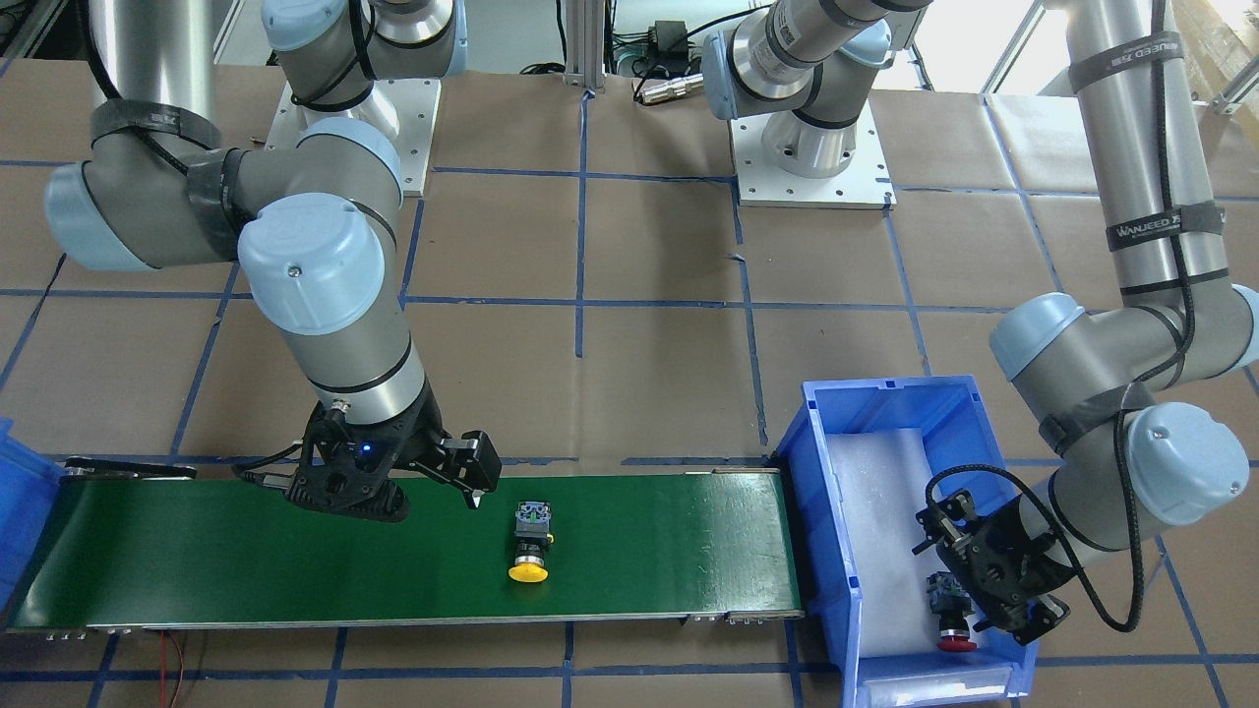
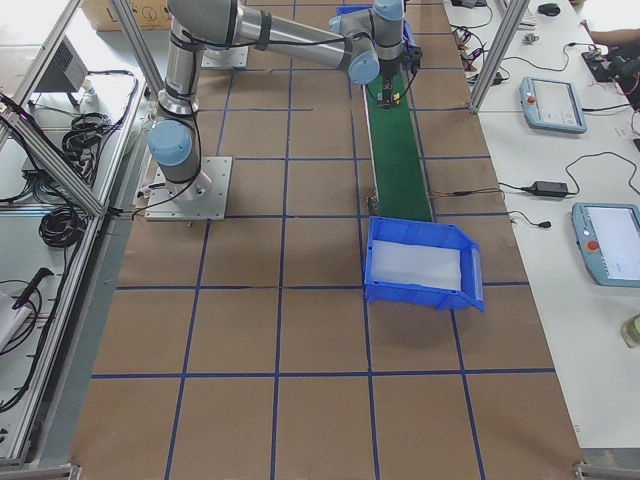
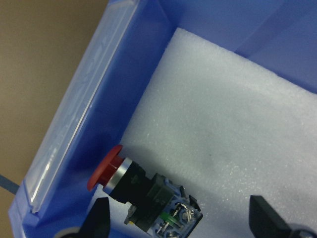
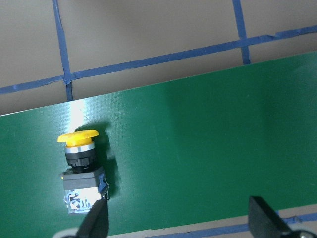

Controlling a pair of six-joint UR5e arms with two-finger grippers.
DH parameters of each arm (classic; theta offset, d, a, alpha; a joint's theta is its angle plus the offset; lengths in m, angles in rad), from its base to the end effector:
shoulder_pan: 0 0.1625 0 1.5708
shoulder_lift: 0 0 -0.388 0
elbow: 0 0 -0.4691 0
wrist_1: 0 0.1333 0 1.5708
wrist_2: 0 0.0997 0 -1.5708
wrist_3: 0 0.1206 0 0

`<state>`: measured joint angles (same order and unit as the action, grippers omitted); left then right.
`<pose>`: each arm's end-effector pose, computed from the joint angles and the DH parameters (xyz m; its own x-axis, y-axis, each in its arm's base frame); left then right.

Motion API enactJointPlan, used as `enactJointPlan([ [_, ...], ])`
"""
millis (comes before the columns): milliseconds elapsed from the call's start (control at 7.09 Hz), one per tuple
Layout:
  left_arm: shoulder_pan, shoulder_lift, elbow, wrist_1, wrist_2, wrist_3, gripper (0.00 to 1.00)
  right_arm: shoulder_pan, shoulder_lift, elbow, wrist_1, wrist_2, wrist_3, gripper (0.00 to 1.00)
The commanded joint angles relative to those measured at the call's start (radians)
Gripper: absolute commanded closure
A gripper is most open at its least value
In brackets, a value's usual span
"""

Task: Transport two buttons from left to right
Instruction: 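Grasp the yellow button on the belt with the right gripper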

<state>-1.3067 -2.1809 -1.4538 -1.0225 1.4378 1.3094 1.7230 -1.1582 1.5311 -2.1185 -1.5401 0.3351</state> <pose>0.0495 -0.7549 0.1446 -0.4995 0.8661 -0.0191 0.8588 0.4922 -0.1422 0.2433 -0.6826 0.2457 -0.9814 0.1720 -0.0857 0.1836 0.9708 -0.1543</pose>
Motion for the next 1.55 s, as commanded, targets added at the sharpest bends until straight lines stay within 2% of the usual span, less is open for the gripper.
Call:
enactJointPlan([
  [0, 0.000, -0.007, 0.001, 0.001, 0.006, -0.001, 0.00, 0.044, 0.029, 0.000, -0.030, 0.000, 0.073, 0.01],
  [282, 0.000, -0.016, 0.003, 0.001, 0.007, -0.001, 0.00, 0.075, 0.060, -0.008, -0.058, -0.014, 0.084, 0.01],
  [564, -0.002, -0.019, 0.003, 0.002, 0.009, -0.001, 0.00, 0.084, 0.103, -0.035, -0.051, -0.081, 0.088, 0.01],
  [988, -0.002, -0.019, 0.003, 0.002, 0.007, 0.001, 0.00, 0.084, 0.132, -0.043, -0.076, -0.087, 0.085, 0.01],
  [1129, -0.002, -0.019, 0.003, 0.002, 0.007, 0.001, 0.05, 0.084, 0.144, -0.043, -0.093, -0.087, 0.078, 0.01],
  [1270, -0.003, -0.019, 0.003, 0.002, 0.007, 0.001, 0.18, 0.084, 0.161, -0.043, -0.124, -0.089, 0.075, 0.01],
  [1411, -0.003, -0.019, 0.003, 0.002, 0.007, 0.004, 0.34, 0.083, 0.166, -0.043, -0.126, -0.098, 0.070, 0.05],
])
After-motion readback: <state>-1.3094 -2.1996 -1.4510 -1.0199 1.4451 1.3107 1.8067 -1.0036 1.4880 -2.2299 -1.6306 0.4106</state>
